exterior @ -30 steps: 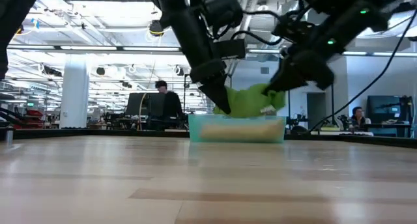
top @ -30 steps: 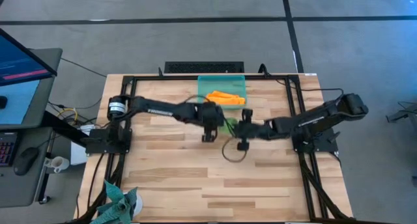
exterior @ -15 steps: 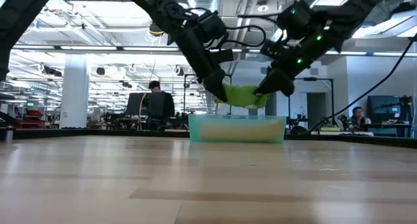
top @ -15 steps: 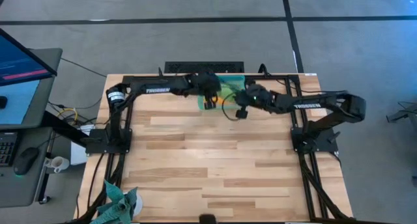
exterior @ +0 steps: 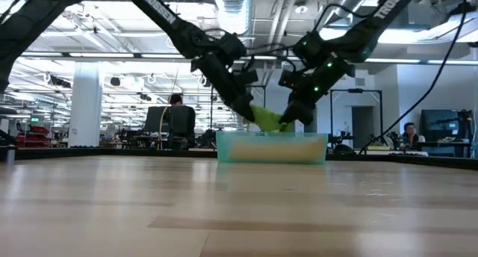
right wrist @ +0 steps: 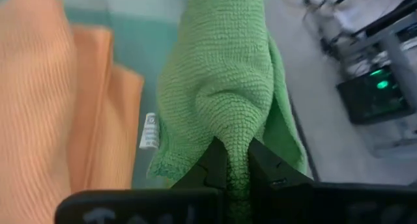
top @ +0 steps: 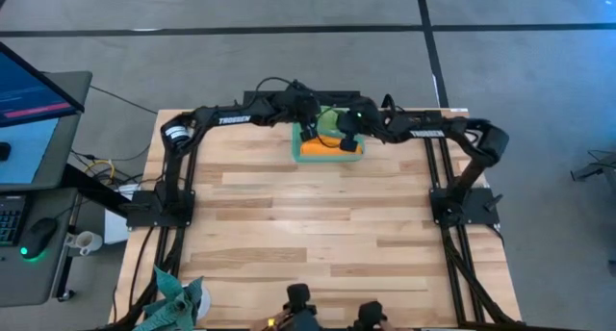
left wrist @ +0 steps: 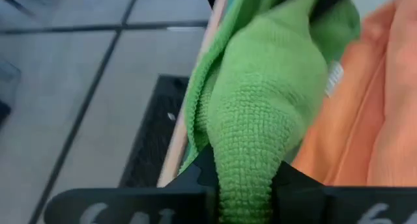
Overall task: Roll microfiber towels into tight, uniform cylinder then place into a basket
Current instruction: Put the rolled green microfiber towel into the blue bin
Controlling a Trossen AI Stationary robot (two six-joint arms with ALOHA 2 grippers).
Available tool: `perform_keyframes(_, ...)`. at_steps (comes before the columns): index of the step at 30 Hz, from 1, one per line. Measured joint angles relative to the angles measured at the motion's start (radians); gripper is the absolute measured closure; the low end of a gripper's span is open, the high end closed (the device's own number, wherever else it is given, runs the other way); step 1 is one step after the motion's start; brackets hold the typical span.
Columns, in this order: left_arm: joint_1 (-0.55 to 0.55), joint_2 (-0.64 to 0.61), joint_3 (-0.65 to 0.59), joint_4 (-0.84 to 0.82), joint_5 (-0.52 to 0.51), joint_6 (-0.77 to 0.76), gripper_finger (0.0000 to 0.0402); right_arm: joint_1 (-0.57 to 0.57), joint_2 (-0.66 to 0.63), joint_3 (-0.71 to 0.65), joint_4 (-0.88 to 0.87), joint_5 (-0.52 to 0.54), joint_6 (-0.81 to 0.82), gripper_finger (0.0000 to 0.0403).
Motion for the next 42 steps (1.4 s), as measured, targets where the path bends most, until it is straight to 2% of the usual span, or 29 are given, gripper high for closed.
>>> perform_keyframes(7, 0.011, 0.074, 0.004, -0.024, 0.013, 0.055, 0.0378, -0.041, 0.031, 0.041, -0.144, -0.039, -0.074, 0.0365)
perform_keyframes(16, 0.01, 0.09, 0.006, 0.009, -0.041, 0.04, 0.0367, -0.065, 0.032, 0.04, -0.135, -0.043, -0.085, 0.0365)
perform_keyframes(23, 0.012, 0.09, 0.004, 0.013, -0.062, -0.006, 0.0307, -0.067, 0.032, 0.039, -0.143, -0.025, -0.085, 0.0365)
perform_keyframes(28, 0.014, 0.09, 0.003, 0.006, -0.121, -0.033, 0.0254, -0.069, 0.032, 0.037, -0.164, -0.018, -0.084, 0.0365)
perform_keyframes(31, 0.008, 0.09, 0.021, -0.015, -0.165, -0.033, 0.0238, -0.069, 0.032, 0.037, -0.179, -0.021, -0.084, 0.0364)
perform_keyframes(39, -0.022, 0.06, 0.088, -0.096, -0.154, 0.02, 0.0249, -0.068, 0.032, 0.037, -0.209, -0.045, -0.051, 0.0364)
perform_keyframes(42, -0.022, 0.01, 0.103, -0.131, -0.109, -0.004, 0.0259, -0.067, 0.031, 0.037, -0.207, -0.062, -0.049, 0.0364)
